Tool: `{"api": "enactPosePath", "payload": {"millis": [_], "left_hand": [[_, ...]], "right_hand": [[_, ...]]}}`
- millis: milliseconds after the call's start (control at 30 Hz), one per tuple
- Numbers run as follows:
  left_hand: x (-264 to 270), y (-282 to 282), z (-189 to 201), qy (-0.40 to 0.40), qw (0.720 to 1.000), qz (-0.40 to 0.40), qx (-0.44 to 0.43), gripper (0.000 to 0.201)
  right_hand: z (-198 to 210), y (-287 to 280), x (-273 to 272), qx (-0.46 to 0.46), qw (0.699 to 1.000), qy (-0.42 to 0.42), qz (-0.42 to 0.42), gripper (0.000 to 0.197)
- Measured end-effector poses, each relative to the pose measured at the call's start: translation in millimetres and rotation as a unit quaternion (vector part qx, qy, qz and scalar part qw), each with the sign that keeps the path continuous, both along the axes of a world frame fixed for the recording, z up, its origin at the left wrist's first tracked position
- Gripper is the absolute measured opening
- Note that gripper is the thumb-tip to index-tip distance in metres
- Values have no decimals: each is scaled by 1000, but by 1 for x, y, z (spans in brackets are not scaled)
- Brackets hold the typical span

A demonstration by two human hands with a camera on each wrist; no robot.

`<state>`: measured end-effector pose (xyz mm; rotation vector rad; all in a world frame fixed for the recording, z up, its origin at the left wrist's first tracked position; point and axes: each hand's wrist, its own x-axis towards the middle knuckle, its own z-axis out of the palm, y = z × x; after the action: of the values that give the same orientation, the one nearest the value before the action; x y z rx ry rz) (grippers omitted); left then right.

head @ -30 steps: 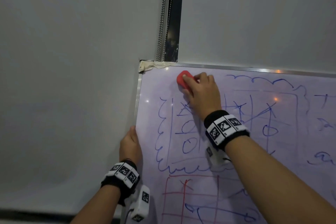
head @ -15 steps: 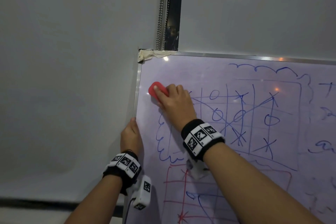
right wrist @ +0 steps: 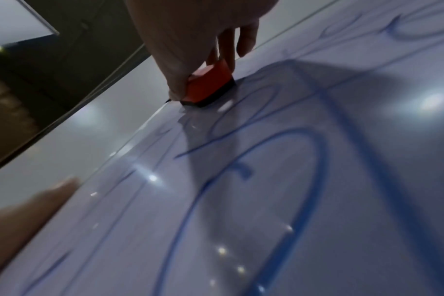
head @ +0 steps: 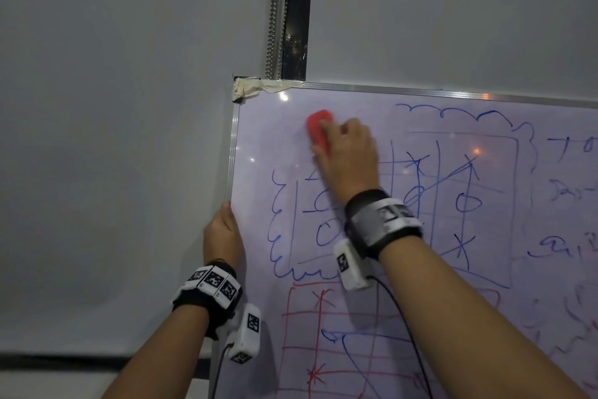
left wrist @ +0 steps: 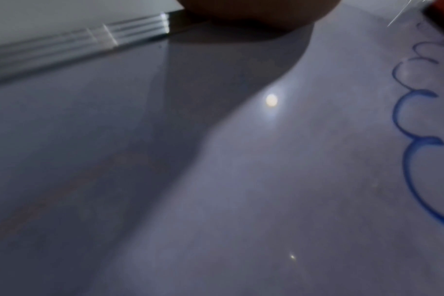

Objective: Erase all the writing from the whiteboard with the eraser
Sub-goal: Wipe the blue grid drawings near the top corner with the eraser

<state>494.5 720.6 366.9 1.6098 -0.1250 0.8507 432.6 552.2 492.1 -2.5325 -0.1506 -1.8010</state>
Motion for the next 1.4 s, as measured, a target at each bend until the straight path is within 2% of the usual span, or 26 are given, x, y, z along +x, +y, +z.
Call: {"api": "enactPosePath", "payload": {"millis": [67,133,200,233,333,400,467,567,633,700,800,867,933,1000,1067,1133,1200,1300,1400], "left_hand": [[0,0,0,0,1000,-1,0,49],[0,0,0,-2,1000,2,0,49],[0,0,0,-4,1000,5,0,48],[0,-1,0,-5,1000,6,0,48],[-3,-2,2,-3,1000,9,-1,49],[-5,-1,2,2,1000,12,-2,49],[-6,-2,3,5,1000,13,1,49],[-8,-5,3,12,1000,21,-1,49],[-6,-5,2,13,1000,25,-3,51],[-3,-5,1,15,1000,28,-1,53],[-1,-6,1,14,999,37,-1,51],[-3,-6,2,11,999,44,-1,50],[-4,-7,2,14,999,48,3,50],[-6,-7,2,17,999,47,4,49],[-6,-7,2,16,999,45,3,50],[-3,-8,1,11,999,48,4,51],[-1,-8,0,11,999,53,2,50],[-1,-9,0,20,998,55,6,50],[-3,-9,1,16,998,55,1,52]], "right_hand": [[10,-40,-8,112,993,-32,-29,43],[17,-75,-20,223,970,-82,-45,44],[22,-85,-24,292,950,-99,-53,44],[22,-82,-23,284,953,-90,-54,43],[17,-73,-18,133,988,-50,-64,42],[19,-87,-24,95,991,-44,-78,42],[22,-112,-33,162,980,-67,-92,42],[25,-129,-41,311,941,-102,-83,44],[29,-118,-37,337,934,-97,-74,43],[32,-97,-30,276,956,-65,-76,43],[26,-63,-23,99,993,-11,-57,43],[25,-56,-26,7,998,21,-61,44],[29,-71,-35,-30,997,34,-69,45],[33,-107,-45,23,997,12,-69,44],[32,-154,-57,145,986,-37,-77,42],[28,-192,-70,275,954,-66,-100,41],[28,-207,-74,348,927,-78,-116,41],[30,-193,-61,374,916,-100,-102,40],[28,-146,-38,286,950,-86,-87,42]]}}
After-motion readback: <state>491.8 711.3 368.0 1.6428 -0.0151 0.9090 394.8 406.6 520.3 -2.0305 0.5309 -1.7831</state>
